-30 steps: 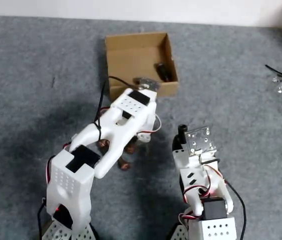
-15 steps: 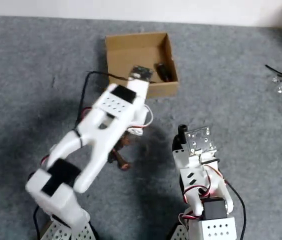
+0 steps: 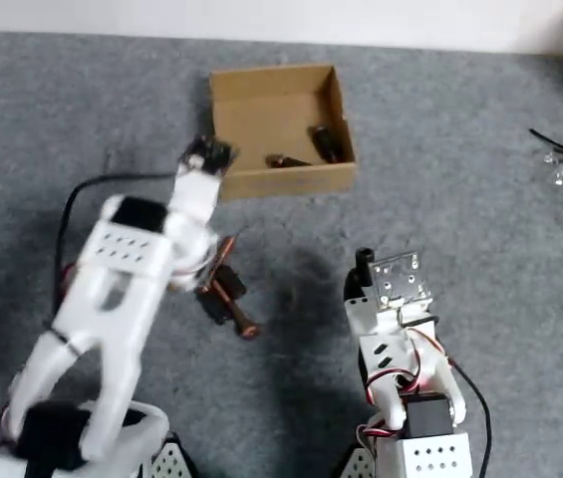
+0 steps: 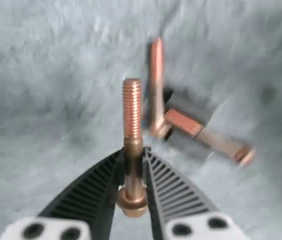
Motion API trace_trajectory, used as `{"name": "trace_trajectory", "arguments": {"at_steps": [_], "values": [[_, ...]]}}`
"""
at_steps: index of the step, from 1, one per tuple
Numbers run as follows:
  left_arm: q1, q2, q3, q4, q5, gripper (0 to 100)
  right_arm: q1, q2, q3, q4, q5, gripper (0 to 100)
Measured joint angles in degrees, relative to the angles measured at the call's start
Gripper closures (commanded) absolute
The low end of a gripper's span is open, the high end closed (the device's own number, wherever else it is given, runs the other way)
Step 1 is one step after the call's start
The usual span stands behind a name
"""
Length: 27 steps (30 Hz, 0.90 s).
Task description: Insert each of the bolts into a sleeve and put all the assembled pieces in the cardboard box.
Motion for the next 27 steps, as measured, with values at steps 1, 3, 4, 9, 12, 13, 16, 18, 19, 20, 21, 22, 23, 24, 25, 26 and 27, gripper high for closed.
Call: {"name": "trace_trajectory", "arguments": {"at_steps": [1, 3, 4, 9, 12, 13, 16, 18, 19, 20, 21, 22, 23, 24, 25, 26, 27], "values": [[-2.20, -1.49, 2.55, 0.00, -5.19, 99, 0.00, 0.00, 0.00, 0.00, 0.00, 99.4], [-7.03, -4.31, 6.86, 0.00, -17.58, 99, 0.00, 0.00, 0.00, 0.00, 0.00, 99.4], [-9.32, -5.45, 8.09, 0.00, -23.82, 99, 0.00, 0.00, 0.00, 0.00, 0.00, 99.4], [-18.64, -9.14, 8.88, 0.00, -49.58, 99, 0.00, 0.00, 0.00, 0.00, 0.00, 99.4], [-20.92, -9.14, 8.62, 0.00, -60.66, 99, 0.00, 0.00, 0.00, 0.00, 0.00, 99.4], [-21.27, -9.14, 8.62, 0.00, -63.82, 99, 0.00, 0.00, 0.00, 0.00, 0.00, 99.4], [-21.45, -6.59, 8.35, -0.09, -66.73, 99, 0.00, 0.00, 0.00, 0.00, 0.00, 99.4], [-21.45, -3.69, 6.59, -0.09, -66.81, 99, 0.00, 0.00, 0.00, 0.00, 0.00, 99.4], [-21.45, -1.93, 5.19, -0.09, -66.90, 99, 0.00, 0.00, 0.00, 0.00, 0.00, 99.4], [-21.45, 0.09, 3.60, -0.09, -66.90, 99, 0.00, 0.00, 0.00, 0.00, 0.00, 99.4], [-21.45, 2.37, 1.76, 0.00, -66.90, 99, 0.00, 0.00, 0.00, 0.00, 0.00, 99.4], [-21.45, 4.84, -0.44, 0.79, -66.90, 99, 0.00, 0.00, 0.00, 0.00, 0.00, 99.4], [-21.45, 7.38, -2.73, 1.93, -66.90, 99, 0.00, 0.00, 0.00, 0.00, 0.00, 99.4], [-21.45, 10.11, -5.36, 2.99, -66.90, 99, 0.00, 0.00, 0.00, 0.00, 0.00, 99.4], [-21.45, 12.92, -8.18, 4.48, -66.90, 99, 0.00, 0.00, 0.00, 0.00, 0.00, 99.4], [-21.45, 15.56, -10.99, 6.33, -66.90, 99, 0.00, 0.00, 0.00, 0.00, 0.00, 99.4], [-21.27, 18.46, -13.98, 7.91, -66.90, 99, 0.00, 0.00, 0.00, 0.00, 0.00, 99.4]]}}
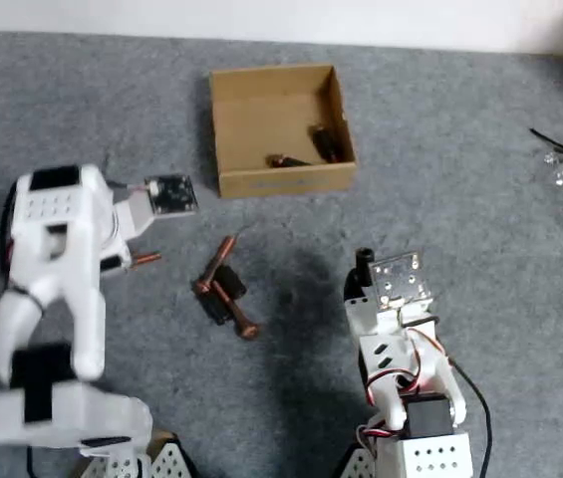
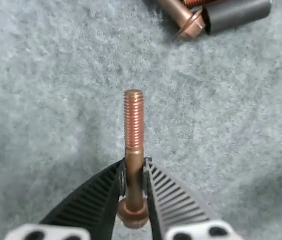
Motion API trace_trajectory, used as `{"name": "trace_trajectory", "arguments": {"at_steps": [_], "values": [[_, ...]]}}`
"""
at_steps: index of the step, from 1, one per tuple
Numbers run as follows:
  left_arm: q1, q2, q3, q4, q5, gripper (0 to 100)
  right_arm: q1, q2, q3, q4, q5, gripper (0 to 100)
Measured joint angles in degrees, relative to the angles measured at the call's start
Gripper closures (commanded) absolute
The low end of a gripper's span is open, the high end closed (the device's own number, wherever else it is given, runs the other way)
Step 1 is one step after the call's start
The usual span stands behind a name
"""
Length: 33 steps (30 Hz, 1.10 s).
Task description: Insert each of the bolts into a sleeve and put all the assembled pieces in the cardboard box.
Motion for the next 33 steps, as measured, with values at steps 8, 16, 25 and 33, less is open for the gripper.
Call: {"name": "trace_trajectory", "arguments": {"at_steps": [8, 16, 25, 33], "values": [[1.41, 18.37, -21.45, 10.46, 0.00, 99, 0.00, 0.00, 0.35, -3.08, 0.00, 99.4], [1.41, 25.76, -27.16, 11.34, 0.00, 90, 0.00, 0.00, 0.35, -3.16, 0.00, 99.4], [1.41, 26.02, -27.25, 11.34, 0.00, 82, 0.00, 0.00, 0.44, -3.16, 0.00, 99.4], [3.25, 26.02, -29.98, 11.87, 9.41, 82, 0.00, 0.00, 0.44, -3.16, 0.00, 99.4]]}}
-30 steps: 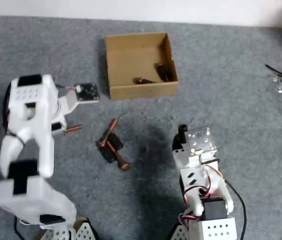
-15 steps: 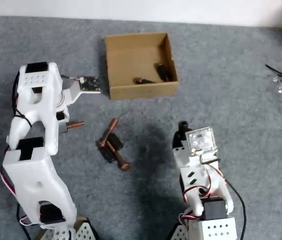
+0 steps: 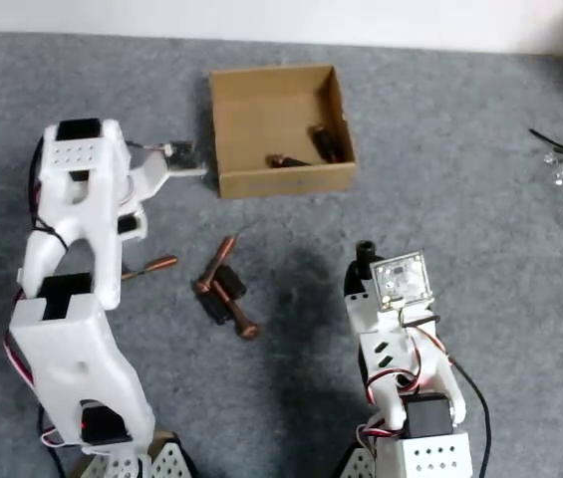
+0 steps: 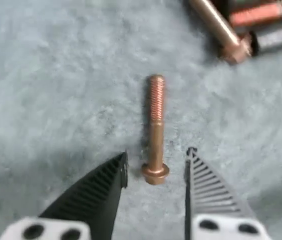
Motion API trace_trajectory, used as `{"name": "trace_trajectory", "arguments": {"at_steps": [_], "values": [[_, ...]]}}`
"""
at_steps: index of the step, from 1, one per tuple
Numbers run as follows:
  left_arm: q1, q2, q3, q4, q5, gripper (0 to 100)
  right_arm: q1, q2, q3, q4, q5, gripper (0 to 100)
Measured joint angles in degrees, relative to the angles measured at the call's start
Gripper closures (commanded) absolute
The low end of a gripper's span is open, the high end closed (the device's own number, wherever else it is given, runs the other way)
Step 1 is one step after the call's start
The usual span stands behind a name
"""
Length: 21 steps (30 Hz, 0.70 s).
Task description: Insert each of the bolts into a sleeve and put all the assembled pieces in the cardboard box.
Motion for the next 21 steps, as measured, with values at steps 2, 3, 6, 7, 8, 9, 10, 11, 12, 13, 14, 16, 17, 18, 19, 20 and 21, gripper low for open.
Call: {"name": "trace_trajectory", "arguments": {"at_steps": [2, 3, 6, 7, 8, 9, 10, 11, 12, 13, 14, 16, 17, 18, 19, 20, 21], "values": [[0.62, 0.00, -1.76, 0.00, 11.34, 82, 0.00, 0.00, 0.00, 0.00, 0.00, 99.4], [0.62, 0.00, -2.37, 0.18, 17.67, 82, 0.00, 0.00, 0.00, 0.00, 0.00, 99.4], [0.09, 0.00, -3.34, 1.58, 40.79, 82, 0.00, 0.00, 0.00, 0.00, 0.00, 99.4], [0.09, 0.00, -3.78, 1.93, 48.09, 82, 0.00, 0.00, 0.00, 0.00, 0.00, 99.4], [0.09, 0.00, -4.22, 2.20, 54.95, 82, 0.00, 0.00, 0.00, 0.00, 0.00, 99.4], [0.18, 0.00, -4.40, 2.55, 61.98, 82, 0.00, 0.00, 0.00, 0.00, 0.00, 99.4], [0.18, 0.00, -4.48, 3.16, 68.92, 82, 0.00, 0.00, 0.00, 0.00, 0.00, 99.4], [0.18, 0.00, -4.48, 3.96, 75.43, 82, 0.00, 0.00, 0.00, 0.00, 0.00, 99.4], [0.18, 0.00, -4.48, 4.57, 81.58, 82, 0.00, 0.00, 0.00, 0.00, 0.00, 99.4], [0.18, 0.00, -4.48, 4.84, 85.54, 82, 0.00, 0.00, 0.00, 0.00, 0.00, 99.4], [0.35, 0.00, -4.48, 4.92, 88.79, 82, 0.00, 0.00, 0.00, 0.00, 0.00, 99.4], [1.49, 0.00, -4.48, 5.36, 92.13, 82, 0.00, 0.00, 0.00, 0.00, 0.00, 99.4], [2.37, 0.00, -4.48, 5.45, 92.92, 82, 0.00, 0.00, 0.00, 0.00, 0.00, 99.4], [3.08, 0.00, -4.48, 5.45, 93.54, 82, 0.00, 0.00, 0.00, 0.00, 0.00, 99.4], [3.69, 0.00, -4.22, 5.45, 93.89, 82, 0.00, 0.00, 0.00, 0.00, 0.00, 99.4], [4.13, 0.00, -3.60, 5.45, 94.24, 82, 0.00, 0.00, 0.00, 0.00, 0.00, 99.4], [4.40, 0.00, -3.16, 5.45, 94.42, 82, 0.00, 0.00, 0.00, 0.00, 0.00, 99.4]]}}
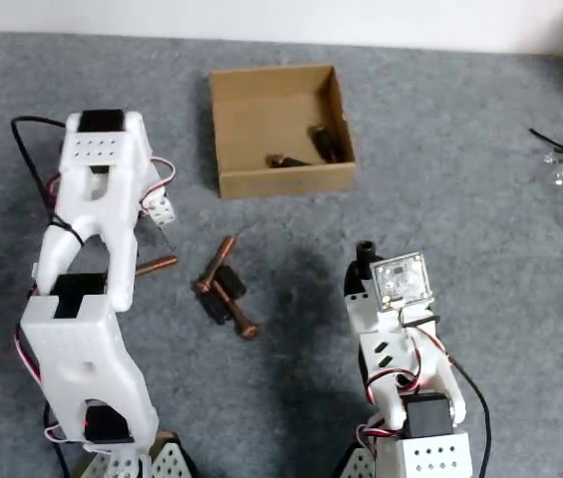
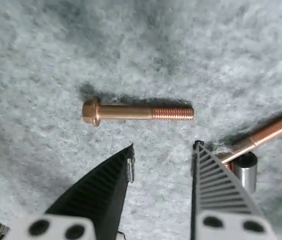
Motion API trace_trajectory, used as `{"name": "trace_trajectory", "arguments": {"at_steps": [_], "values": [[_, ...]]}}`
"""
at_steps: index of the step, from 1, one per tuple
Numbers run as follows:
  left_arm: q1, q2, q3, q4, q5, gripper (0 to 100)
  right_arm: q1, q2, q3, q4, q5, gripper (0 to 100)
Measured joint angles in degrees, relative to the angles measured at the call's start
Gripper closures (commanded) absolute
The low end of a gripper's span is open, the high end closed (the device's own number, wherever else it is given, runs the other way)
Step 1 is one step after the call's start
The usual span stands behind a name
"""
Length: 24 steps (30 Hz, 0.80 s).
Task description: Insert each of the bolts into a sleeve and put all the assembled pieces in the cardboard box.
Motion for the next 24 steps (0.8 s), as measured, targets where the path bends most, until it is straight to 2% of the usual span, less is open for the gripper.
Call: {"name": "trace_trajectory", "arguments": {"at_steps": [4, 10, 24], "values": [[0.18, 0.00, 0.35, 0.00, 1.41, 82, 0.00, 0.00, 0.00, 0.00, 0.00, 99.4], [-2.73, 0.00, 0.35, -0.35, 16.88, 82, 0.00, 0.00, 0.00, 0.00, 0.00, 99.4], [-3.78, 10.11, 2.99, -2.20, 18.81, 82, 0.00, 0.00, 0.00, 0.00, 0.00, 99.4]]}}
